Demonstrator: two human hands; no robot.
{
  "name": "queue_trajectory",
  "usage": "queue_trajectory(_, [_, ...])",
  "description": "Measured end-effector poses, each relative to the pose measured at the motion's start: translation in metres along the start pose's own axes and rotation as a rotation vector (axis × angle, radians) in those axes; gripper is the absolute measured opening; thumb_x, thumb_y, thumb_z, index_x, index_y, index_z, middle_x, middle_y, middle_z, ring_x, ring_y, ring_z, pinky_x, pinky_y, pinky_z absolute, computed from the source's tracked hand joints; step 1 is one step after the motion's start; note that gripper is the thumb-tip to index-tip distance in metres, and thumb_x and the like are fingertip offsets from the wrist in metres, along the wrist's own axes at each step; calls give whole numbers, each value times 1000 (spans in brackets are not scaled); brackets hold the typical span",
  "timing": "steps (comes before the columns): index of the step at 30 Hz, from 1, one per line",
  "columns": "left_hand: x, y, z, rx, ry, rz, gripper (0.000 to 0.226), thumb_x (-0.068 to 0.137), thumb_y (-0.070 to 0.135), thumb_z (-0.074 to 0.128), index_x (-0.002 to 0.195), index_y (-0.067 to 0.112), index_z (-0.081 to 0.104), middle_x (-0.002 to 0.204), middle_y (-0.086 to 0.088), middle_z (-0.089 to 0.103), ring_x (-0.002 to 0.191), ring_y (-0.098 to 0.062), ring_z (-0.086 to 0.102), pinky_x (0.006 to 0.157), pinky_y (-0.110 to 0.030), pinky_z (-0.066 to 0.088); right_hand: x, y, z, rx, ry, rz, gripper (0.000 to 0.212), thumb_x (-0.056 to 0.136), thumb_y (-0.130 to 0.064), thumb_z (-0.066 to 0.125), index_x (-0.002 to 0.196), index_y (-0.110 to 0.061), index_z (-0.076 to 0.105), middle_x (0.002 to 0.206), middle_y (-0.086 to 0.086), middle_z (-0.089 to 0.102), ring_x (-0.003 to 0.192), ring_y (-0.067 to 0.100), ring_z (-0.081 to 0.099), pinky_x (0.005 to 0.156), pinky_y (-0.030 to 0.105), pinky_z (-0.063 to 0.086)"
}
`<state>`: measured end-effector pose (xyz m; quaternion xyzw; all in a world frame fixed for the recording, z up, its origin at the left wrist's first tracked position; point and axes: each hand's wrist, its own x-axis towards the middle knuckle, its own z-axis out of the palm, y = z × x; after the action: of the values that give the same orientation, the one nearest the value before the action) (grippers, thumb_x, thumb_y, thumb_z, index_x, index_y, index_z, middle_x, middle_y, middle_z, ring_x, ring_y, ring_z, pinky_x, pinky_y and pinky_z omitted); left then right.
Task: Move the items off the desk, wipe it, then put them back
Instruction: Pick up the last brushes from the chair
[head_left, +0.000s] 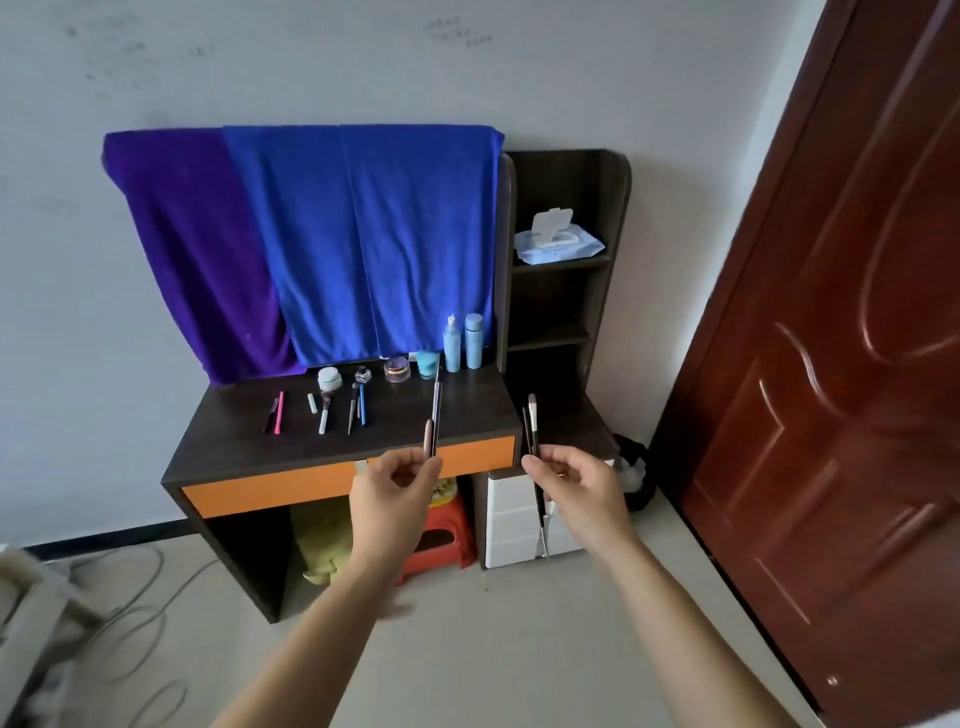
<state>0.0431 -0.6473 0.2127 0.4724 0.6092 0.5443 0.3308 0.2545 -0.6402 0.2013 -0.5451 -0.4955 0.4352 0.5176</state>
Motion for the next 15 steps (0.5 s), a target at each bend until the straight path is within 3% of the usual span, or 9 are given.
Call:
queue_trajectory(8, [141,-47,50,36,-1,-51,4,85,21,75,82,22,73,68,0,71,58,-8,62,59,-24,53,164,36,33,31,-32,76,18,86,-31,79,100,-21,74,83,-9,70,70,-2,62,63,15,51])
queue_trajectory(15, [284,-47,93,94,53,-120,7,83,21,77,77,22,73,54,10,61,44,1,48,47,-14,38,328,27,66,96,-90,99,12,88,-21,77,97,-16,72,80,-6,69,62,-6,60,60,12,49])
